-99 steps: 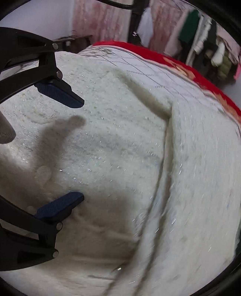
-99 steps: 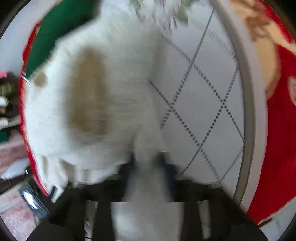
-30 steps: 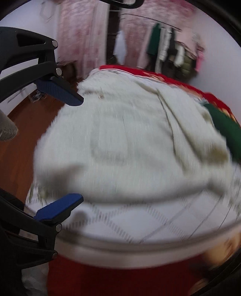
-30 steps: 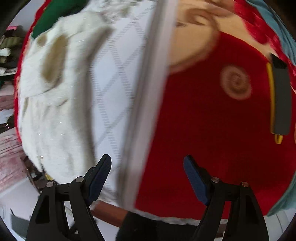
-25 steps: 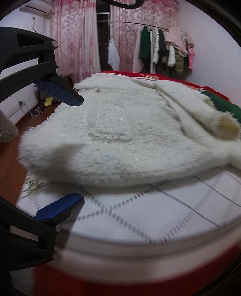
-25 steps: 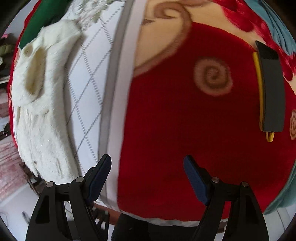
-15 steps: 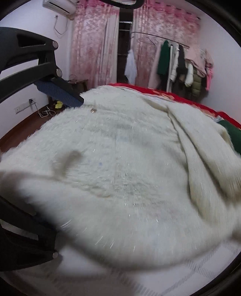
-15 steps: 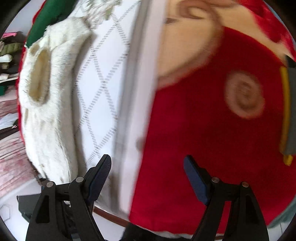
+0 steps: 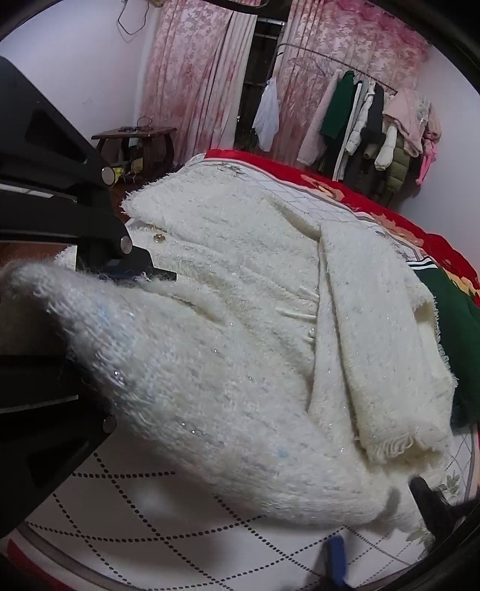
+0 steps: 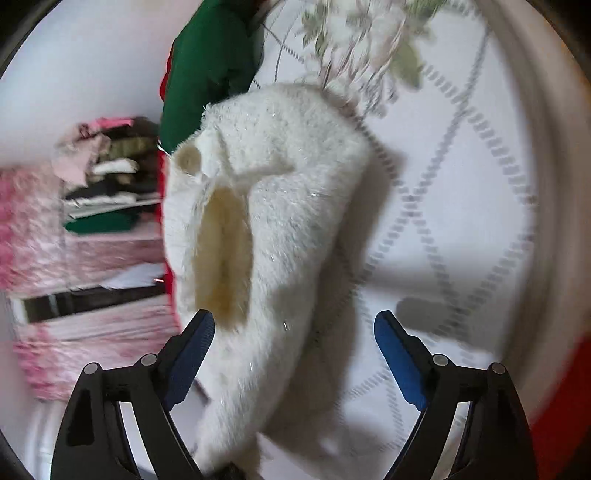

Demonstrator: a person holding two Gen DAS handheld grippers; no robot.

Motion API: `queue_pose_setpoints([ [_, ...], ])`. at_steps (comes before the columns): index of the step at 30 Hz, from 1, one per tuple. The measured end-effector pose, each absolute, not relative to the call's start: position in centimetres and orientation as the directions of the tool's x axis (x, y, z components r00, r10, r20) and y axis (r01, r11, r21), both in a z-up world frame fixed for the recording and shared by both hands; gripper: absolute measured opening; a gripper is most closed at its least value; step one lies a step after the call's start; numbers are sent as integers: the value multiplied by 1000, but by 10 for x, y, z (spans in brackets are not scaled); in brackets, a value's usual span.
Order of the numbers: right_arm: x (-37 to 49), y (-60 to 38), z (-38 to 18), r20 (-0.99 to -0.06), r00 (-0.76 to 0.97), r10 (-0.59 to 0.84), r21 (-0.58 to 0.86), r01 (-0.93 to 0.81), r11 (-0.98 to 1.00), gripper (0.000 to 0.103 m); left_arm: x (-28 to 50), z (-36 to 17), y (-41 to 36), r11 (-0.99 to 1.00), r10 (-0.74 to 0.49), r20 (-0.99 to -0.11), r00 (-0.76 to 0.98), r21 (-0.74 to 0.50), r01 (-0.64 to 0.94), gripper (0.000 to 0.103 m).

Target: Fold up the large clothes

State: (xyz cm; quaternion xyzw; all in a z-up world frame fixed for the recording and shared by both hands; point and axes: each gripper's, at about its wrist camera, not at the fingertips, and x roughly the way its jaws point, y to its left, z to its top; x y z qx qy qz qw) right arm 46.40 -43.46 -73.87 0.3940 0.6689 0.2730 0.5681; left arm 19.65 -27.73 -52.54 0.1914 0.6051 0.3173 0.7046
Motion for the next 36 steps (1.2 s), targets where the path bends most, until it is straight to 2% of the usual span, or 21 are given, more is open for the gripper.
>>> queue_pose_setpoints([
  [1, 462, -426, -746, -517, -37, 855, 826, 241, 510, 84, 196, -524, -276, 729, 674, -735, 67, 649, -215, 13],
  [2, 464, -422, -752, -489, -19, 872, 837, 271, 475, 70, 196, -522, -274, 737, 667, -742, 70, 643, -209, 13],
  [3, 466, -415, -755, -490, -31, 871, 833, 278, 479, 17, 196, -521, -275, 745, 658, -749, 72, 634, -208, 13],
  [4, 466, -407, -753, -522, -31, 852, 816, 273, 509, 12, 196, -517, -272, 757, 644, -761, 77, 620, -208, 13],
  [7, 455, -376, -731, -575, -1, 818, 798, 223, 560, 11, 195, -501, -261, 787, 607, -789, 90, 582, -203, 12],
  [13, 460, -343, -628, -643, 27, 765, 763, 109, 637, 10, 191, -450, -207, 872, 467, -875, 129, 432, -228, 12],
  [18, 469, -292, -541, -730, 31, 683, 683, -23, 730, 11, 194, -420, -116, 930, 270, -952, 144, 219, -294, 13],
  [21, 473, -229, -516, -783, 26, 622, 618, -90, 781, 11, 197, -417, -56, 940, 183, -971, 157, 126, -318, 14],
  [25, 482, -135, -507, -841, 3, 541, 533, -165, 830, 11, 206, -434, 17, 941, 122, -983, 139, 69, -332, 19],
  [28, 495, -57, -527, -897, -30, 441, 437, -206, 876, 10, 212, -462, 78, 922, 78, -989, 126, 23, -386, 19],
  [32, 503, 1, -567, -940, -89, 330, 341, -207, 917, 11, 210, -490, 141, 884, 2, -993, 121, -55, -464, 22],
  [34, 506, 24, -583, -952, -103, 288, 304, -207, 930, 11, 204, -499, 168, 846, -36, -988, 147, -109, -523, 33],
  [36, 506, 36, -594, -963, -105, 247, 263, -188, 946, 12, 198, -505, 183, 820, -31, -987, 155, -114, -561, 54],
])
